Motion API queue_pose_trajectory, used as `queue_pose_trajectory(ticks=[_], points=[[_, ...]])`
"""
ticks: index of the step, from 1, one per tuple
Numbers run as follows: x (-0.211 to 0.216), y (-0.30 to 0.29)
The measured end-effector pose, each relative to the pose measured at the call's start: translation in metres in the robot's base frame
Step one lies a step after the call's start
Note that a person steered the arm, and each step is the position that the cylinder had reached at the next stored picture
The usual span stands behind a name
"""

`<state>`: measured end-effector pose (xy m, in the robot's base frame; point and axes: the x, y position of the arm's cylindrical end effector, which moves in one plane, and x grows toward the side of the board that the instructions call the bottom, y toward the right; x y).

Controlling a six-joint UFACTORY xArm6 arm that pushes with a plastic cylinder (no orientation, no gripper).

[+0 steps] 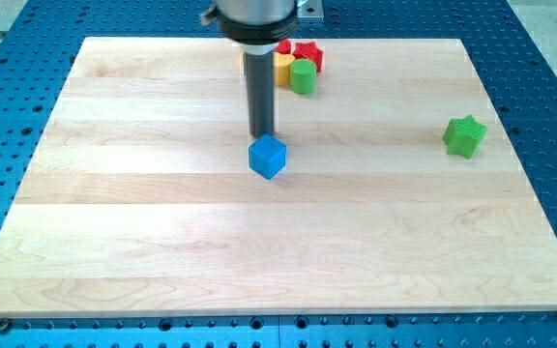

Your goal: Push the yellow blocks vertically top to the cube

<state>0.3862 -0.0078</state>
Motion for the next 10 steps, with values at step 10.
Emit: queue_pose_trajectory(ticks=[10], points=[[-0.189,-0.054]])
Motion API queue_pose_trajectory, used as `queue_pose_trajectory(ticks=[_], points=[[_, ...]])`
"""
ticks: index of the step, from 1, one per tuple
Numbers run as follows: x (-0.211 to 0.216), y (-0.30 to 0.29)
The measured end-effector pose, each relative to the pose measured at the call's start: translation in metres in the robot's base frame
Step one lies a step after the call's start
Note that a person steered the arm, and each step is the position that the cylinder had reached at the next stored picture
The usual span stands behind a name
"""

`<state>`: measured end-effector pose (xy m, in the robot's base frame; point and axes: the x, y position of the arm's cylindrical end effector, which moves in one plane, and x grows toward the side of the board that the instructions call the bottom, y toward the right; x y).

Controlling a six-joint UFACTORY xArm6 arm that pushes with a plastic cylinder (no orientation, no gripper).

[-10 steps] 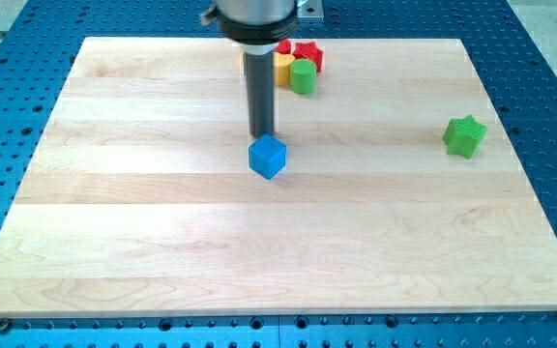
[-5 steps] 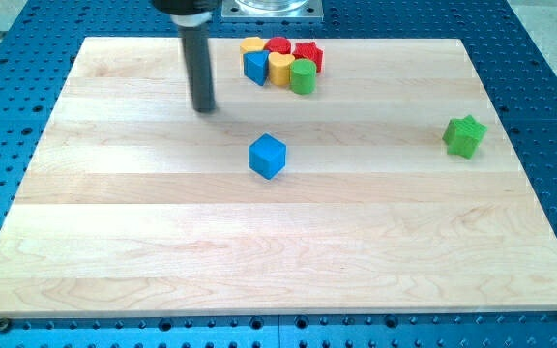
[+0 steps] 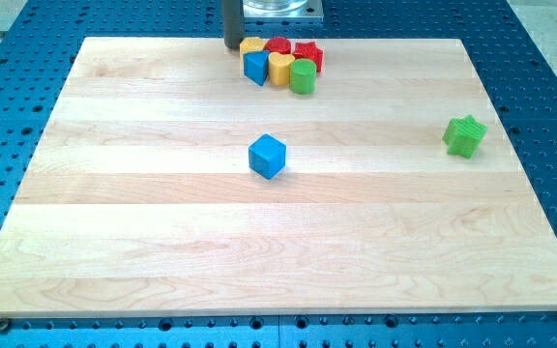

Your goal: Push the yellow blocks vertically top to the cube

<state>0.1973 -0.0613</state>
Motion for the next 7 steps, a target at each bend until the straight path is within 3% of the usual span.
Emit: queue_pose_trajectory(ticks=[1,4,6,7], points=[[0.029,-0.001],[0.016,0.078],[-0.004,0.088],[0.021,0.088]])
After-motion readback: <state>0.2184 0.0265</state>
